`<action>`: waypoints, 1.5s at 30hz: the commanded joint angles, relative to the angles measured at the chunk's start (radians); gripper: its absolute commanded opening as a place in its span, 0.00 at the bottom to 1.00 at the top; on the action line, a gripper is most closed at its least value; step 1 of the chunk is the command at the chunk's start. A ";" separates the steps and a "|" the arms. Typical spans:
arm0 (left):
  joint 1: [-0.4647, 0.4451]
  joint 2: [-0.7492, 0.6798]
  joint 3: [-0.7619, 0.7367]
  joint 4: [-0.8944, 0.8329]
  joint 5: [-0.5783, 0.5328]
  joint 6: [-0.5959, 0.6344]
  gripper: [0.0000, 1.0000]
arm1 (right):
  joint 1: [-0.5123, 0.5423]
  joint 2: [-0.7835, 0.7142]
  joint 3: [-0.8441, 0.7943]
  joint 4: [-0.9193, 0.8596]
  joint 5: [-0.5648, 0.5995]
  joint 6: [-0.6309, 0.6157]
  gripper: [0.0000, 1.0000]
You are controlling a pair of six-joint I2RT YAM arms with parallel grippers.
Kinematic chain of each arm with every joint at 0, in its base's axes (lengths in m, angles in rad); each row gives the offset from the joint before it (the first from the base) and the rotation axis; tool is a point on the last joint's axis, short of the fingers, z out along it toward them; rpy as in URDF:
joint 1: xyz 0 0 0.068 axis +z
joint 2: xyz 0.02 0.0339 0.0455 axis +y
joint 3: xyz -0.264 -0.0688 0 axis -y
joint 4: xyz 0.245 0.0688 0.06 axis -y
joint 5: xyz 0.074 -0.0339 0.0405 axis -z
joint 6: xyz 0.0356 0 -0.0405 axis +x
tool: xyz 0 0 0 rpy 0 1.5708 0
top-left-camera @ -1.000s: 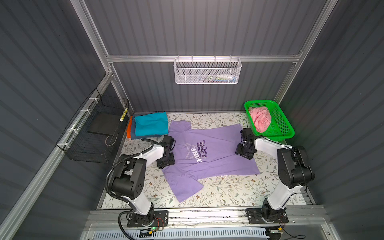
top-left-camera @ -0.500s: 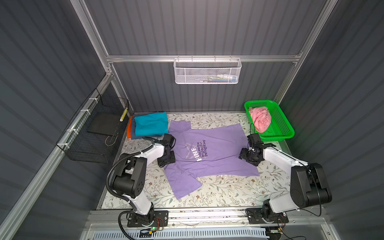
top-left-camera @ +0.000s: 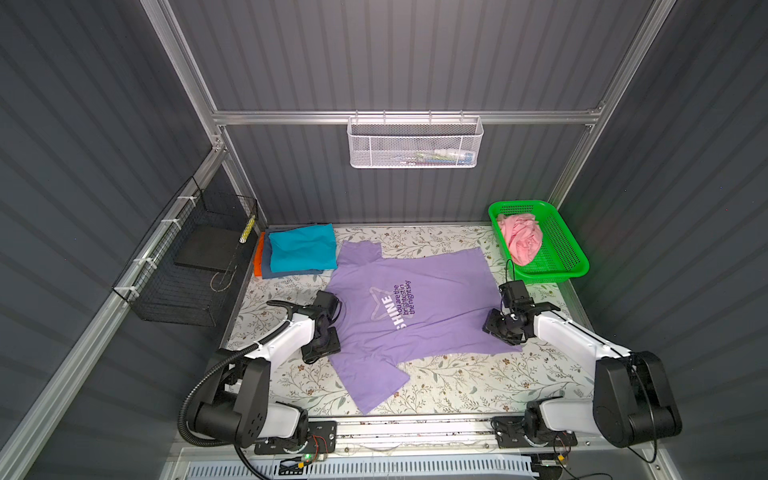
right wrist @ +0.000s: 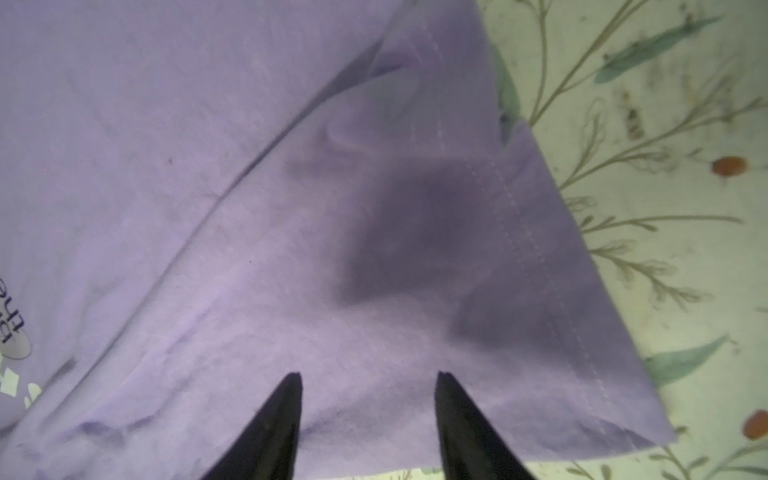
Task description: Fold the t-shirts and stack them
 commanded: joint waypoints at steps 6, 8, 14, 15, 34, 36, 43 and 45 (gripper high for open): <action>0.004 0.059 0.302 -0.020 0.011 0.042 0.56 | 0.000 0.084 -0.030 -0.004 -0.055 -0.031 0.23; 0.005 0.097 0.365 -0.011 0.013 0.055 0.56 | 0.006 0.084 -0.028 -0.014 -0.033 -0.030 0.22; 0.005 0.162 0.473 0.046 0.051 0.054 0.56 | 0.019 0.078 -0.038 -0.092 0.021 -0.026 0.22; 0.005 0.177 0.492 0.056 0.061 0.056 0.56 | 0.027 0.071 -0.045 -0.107 0.036 -0.023 0.21; 0.021 0.873 1.321 -0.047 -0.040 0.248 0.60 | 0.042 -0.065 0.214 -0.287 0.118 -0.067 0.21; 0.024 0.970 1.460 -0.096 -0.061 0.266 0.51 | 0.041 0.002 0.330 -0.290 0.140 -0.117 0.23; 0.049 1.173 1.717 -0.137 -0.035 0.325 0.50 | 0.038 0.354 0.708 -0.240 0.169 -0.262 0.32; 0.051 1.176 1.694 -0.115 -0.038 0.335 0.56 | 0.034 0.451 0.798 -0.214 0.177 -0.305 0.37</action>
